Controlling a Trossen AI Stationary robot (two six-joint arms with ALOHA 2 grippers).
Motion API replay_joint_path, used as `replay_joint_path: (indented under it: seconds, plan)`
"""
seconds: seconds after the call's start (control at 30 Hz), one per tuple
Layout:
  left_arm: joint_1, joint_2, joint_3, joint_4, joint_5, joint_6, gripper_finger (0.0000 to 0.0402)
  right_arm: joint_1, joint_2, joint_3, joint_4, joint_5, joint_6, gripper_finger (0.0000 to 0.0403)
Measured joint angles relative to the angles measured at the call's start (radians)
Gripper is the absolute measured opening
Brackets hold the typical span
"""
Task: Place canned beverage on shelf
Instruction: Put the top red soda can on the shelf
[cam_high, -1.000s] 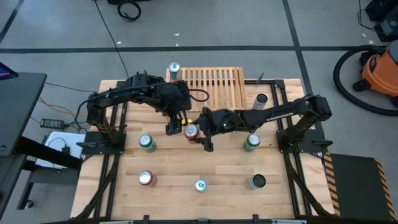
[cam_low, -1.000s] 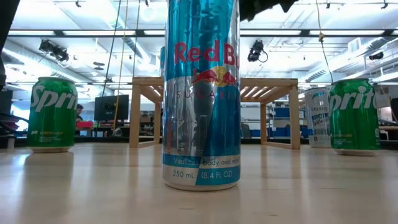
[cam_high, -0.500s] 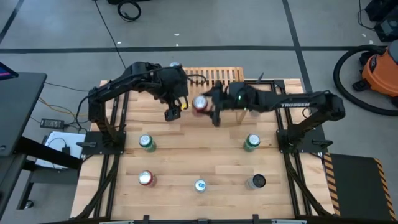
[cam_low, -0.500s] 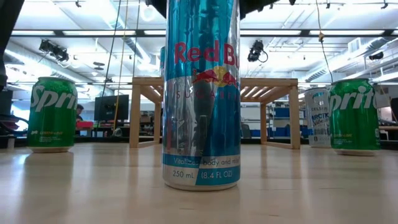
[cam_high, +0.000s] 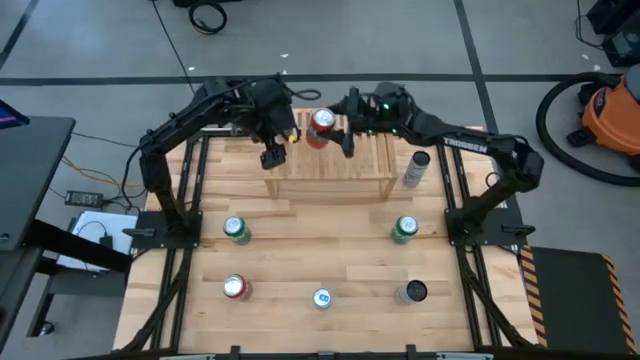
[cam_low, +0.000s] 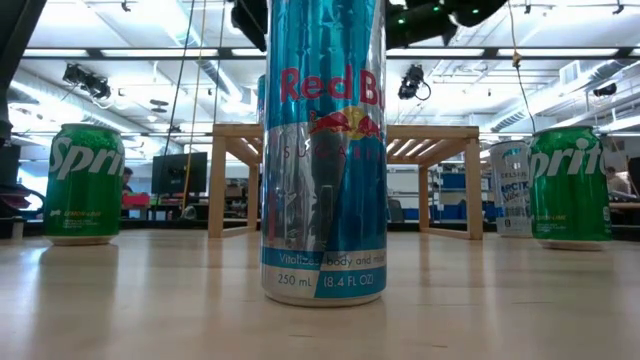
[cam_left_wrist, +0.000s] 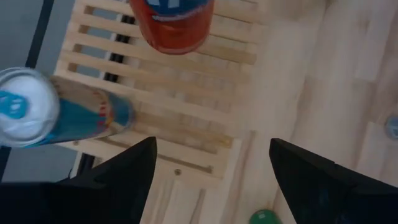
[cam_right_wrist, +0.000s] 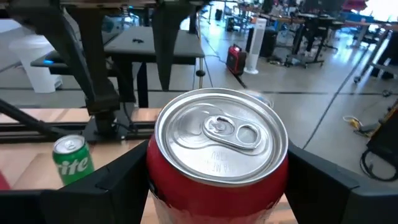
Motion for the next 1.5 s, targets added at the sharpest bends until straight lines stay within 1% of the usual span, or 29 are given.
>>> replay_joint_path:
  seconds: [0.13,0.27,0.4,0.47,0.53,0.6,0.77,1.17,1.5]
  plan:
    - [0.039,0.000,0.000,0.000,0.002,0.006,0.0314,-0.023,0.081,0.109,-0.095,-0.043,-0.019,0.0309]
    - [0.057,0.000,0.000,0.000,0.002,-0.013,0.0314,-0.035,0.128,0.166,-0.155,-0.038,-0.040,0.0309]
    - [0.054,0.000,0.000,0.000,0.012,-0.006,0.0314,-0.063,0.147,0.165,-0.156,-0.087,-0.049,0.0309]
    - [0.053,0.000,0.000,0.000,0.043,-0.005,0.0314,-0.082,0.151,0.165,-0.173,-0.119,-0.047,0.0309]
    - [0.053,0.000,0.000,0.000,0.068,-0.005,0.0314,-0.096,0.162,0.165,-0.160,-0.125,-0.044,0.0309]
    - [0.053,0.000,0.000,0.000,0.073,-0.005,0.0314,-0.111,0.166,0.163,-0.183,-0.137,-0.033,0.0309]
    - [0.053,0.000,0.000,0.000,0.075,-0.004,0.0314,-0.140,0.185,0.163,-0.161,-0.197,-0.058,0.0310]
    - [0.053,0.000,0.000,0.000,0.075,-0.002,0.0314,-0.165,0.232,0.164,-0.113,-0.220,-0.093,0.0311]
    - [0.053,0.000,0.000,0.000,0.075,-0.005,0.0314,-0.168,0.229,0.164,-0.114,-0.225,-0.149,0.0351]
